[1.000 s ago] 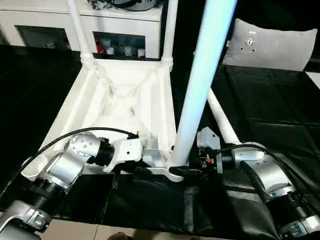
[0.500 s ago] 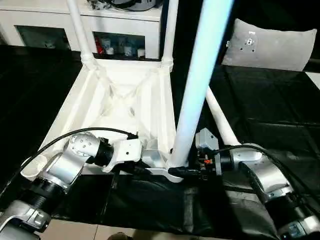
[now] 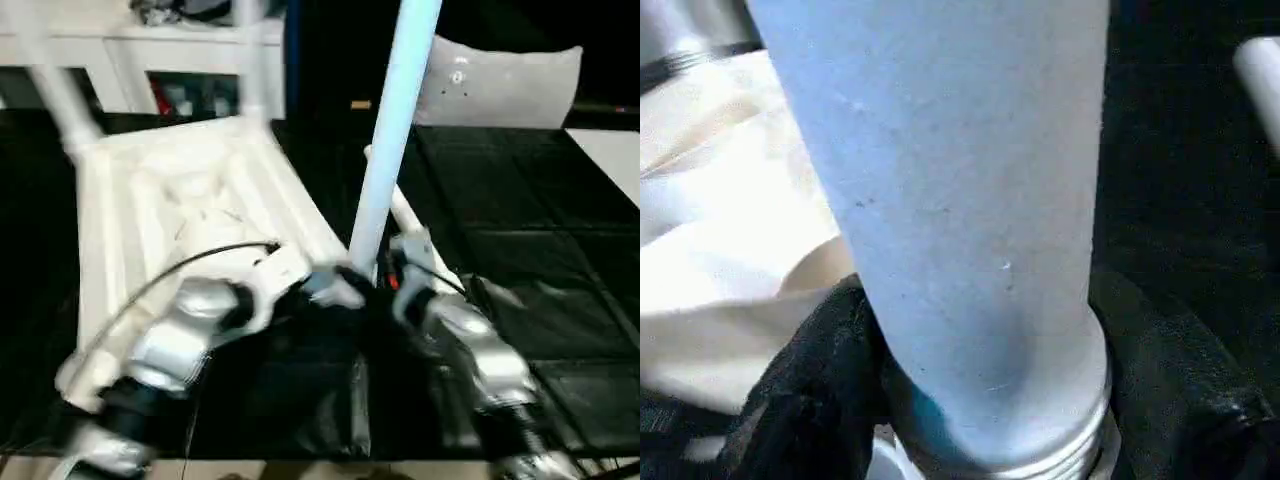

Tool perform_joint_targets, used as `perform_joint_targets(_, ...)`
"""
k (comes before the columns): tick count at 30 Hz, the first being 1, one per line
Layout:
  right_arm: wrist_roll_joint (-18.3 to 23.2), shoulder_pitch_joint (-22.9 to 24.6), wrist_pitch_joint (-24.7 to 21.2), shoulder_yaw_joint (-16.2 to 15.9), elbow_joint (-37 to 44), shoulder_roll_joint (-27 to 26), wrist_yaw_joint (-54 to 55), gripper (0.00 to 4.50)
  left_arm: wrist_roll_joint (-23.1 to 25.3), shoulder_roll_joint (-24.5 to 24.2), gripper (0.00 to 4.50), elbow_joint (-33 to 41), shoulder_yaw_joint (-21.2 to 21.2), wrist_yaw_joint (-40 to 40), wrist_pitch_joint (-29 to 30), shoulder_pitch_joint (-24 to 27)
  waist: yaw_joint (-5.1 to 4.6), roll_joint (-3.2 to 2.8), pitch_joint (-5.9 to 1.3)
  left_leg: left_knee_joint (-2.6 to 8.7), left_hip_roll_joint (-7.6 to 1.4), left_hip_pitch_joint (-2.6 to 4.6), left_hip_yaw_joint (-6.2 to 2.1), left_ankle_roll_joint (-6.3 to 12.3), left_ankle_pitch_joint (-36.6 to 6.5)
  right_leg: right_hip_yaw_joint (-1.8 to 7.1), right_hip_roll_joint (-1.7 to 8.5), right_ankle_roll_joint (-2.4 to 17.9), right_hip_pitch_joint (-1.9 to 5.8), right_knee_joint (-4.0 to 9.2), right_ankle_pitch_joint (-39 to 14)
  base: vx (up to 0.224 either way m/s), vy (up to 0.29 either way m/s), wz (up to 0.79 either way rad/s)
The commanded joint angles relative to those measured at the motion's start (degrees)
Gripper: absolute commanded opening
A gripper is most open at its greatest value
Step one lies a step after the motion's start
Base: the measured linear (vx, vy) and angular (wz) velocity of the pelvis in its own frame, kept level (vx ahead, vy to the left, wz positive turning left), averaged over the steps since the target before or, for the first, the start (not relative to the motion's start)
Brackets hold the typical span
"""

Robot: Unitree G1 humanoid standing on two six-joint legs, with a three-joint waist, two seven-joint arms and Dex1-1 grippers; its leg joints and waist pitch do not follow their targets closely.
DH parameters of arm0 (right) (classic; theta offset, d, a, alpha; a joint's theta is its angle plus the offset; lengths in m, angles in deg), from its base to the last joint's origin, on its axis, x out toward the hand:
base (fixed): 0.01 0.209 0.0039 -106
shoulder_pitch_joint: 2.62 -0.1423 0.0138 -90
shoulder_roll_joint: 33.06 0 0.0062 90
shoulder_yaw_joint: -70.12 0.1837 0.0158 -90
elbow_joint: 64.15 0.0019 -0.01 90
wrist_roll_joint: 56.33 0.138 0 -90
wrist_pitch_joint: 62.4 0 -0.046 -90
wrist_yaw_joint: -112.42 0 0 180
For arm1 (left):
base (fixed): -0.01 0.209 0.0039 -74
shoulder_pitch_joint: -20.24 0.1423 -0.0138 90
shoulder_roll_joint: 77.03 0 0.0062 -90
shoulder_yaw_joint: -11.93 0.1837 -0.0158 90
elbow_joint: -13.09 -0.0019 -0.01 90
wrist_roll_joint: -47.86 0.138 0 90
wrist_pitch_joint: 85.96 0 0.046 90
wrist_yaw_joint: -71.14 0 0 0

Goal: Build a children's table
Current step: Rotate leg to tighten

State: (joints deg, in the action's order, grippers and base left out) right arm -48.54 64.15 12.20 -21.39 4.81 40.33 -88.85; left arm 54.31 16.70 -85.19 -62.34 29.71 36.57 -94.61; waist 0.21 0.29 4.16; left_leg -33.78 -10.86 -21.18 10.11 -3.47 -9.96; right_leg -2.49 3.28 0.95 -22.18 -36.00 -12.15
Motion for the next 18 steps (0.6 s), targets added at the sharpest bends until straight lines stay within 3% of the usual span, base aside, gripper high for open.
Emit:
perform_joint_targets(1, -0.64, -1.07, -1.92, -4.83, -5.07, -6.35, 3.11, 2.67, -1.27, 7.92, 0.00, 0.75, -1.89, 11.00, -1.18, -5.51, 0.46, -0.57, -4.08, 3.69, -1.96, 0.47, -0.84, -0.13, -10.08, 2.70, 4.05, 12.24, 2.16, 4.79, -8.01, 0.000, 0.000, 0.00)
perform_joint_targets(2, -1.18, -1.49, -0.88, -4.06, -6.15, -7.14, 4.79, 2.67, -0.62, 8.92, 0.00, 0.53, -1.90, 12.33, -0.31, -6.16, 0.44, -0.39, -4.14, 3.60, -1.87, 0.43, -0.76, 0.04, -9.20, 2.69, 4.03, 12.66, 2.26, 4.74, -5.85, 0.000, 0.000, 0.00)
perform_joint_targets(3, -1.18, -1.49, -0.88, -4.06, -6.15, -7.14, 4.79, 3.02, -0.62, 8.92, 0.00, 0.53, -1.90, 12.33, -0.31, -6.16, 0.57, -0.39, -4.29, 3.51, -1.83, 0.42, -0.76, 0.32, -8.62, 2.69, 4.07, 12.80, 2.44, 4.62, -4.61, 0.000, 0.000, 0.00)
perform_joint_targets(4, -1.54, -1.64, 0.41, -2.76, -7.01, -7.98, 6.03, 3.22, 0.16, 9.46, 0.00, 0.58, -1.72, 12.45, 0.75, -6.59, 0.65, -0.45, -4.55, 3.40, -1.81, 0.04, -0.81, 1.18, -6.57, 2.65, 4.17, 13.07, 2.90, 4.21, -0.93, 0.000, 0.000, 0.00)
perform_joint_targets(5, -1.62, -1.50, 1.01, -2.31, -6.99, -7.99, 6.15, 3.36, 0.42, 9.07, 0.00, 0.61, -1.49, 11.73, 0.68, -6.59, 0.73, -0.48, -4.57, 3.31, -1.84, 0.12, -0.75, 1.69, -5.95, 2.66, 4.17, 13.24, 2.75, 4.16, 0.55, 0.000, 0.000, 0.00)
perform_joint_targets(6, -1.70, -1.42, 1.29, -2.08, -6.96, -7.95, 6.28, 3.39, 0.52, 8.79, 0.00, 0.60, -1.37, 11.28, 0.55, -6.56, 0.72, -0.38, -4.67, 3.24, -1.73, -0.11, -0.82, 2.81, -4.73, 2.55, 4.11, 13.52, 3.08, 3.89, 3.09, 0.000, 0.000, 0.00)
perform_joint_targets(8, -1.39, -1.25, 1.69, -1.74, -6.62, -7.53, 6.20, 3.57, 0.90, 7.40, 0.00, 0.52, -0.43, 9.74, -0.33, -6.49, 0.70, -0.83, -4.89, 3.07, -1.78, -0.08, -0.88, 3.87, -3.64, 2.48, 4.21, 13.91, 3.16, 3.67, 5.35, 0.000, 0.000, 0.00)
perform_joint_targets(12, -1.53, -0.59, 3.09, -1.65, -5.31, -5.55, 5.18, 3.87, 0.82, 5.40, 0.00, 0.37, 0.17, 7.52, -1.22, -5.94, 0.80, -0.73, -4.83, 2.99, -1.94, -0.17, -0.76, 4.35, -4.21, 2.44, 4.17, 14.51, 2.99, 3.70, 5.23, 0.000, 0.000, 0.00)
perform_joint_targets(13, -1.66, -0.16, 3.76, -1.18, -4.90, -4.81, 4.53, 3.94, 0.76, 5.03, 0.00, 0.01, 0.09, 7.51, -1.26, -5.91, 0.82, -1.17, -4.83, 3.01, -1.96, -0.11, -0.82, 4.16, -4.55, 2.40, 4.19, 14.61, 2.94, 3.68, 4.82, 0.000, 0.000, 0.00)
perform_joint_targets(18, 0.27, 4.16, 3.54, 1.68, 2.52, -0.31, 0.68, 4.39, 1.21, 3.58, 0.00, -2.13, -0.15, 7.49, -2.54, -6.29, 1.11, -0.80, -4.74, 3.05, -1.97, -0.02, -0.72, 3.34, -6.65, 2.47, 3.94, 13.70, 3.06, 4.09, 1.95, 0.000, 0.000, 0.00)
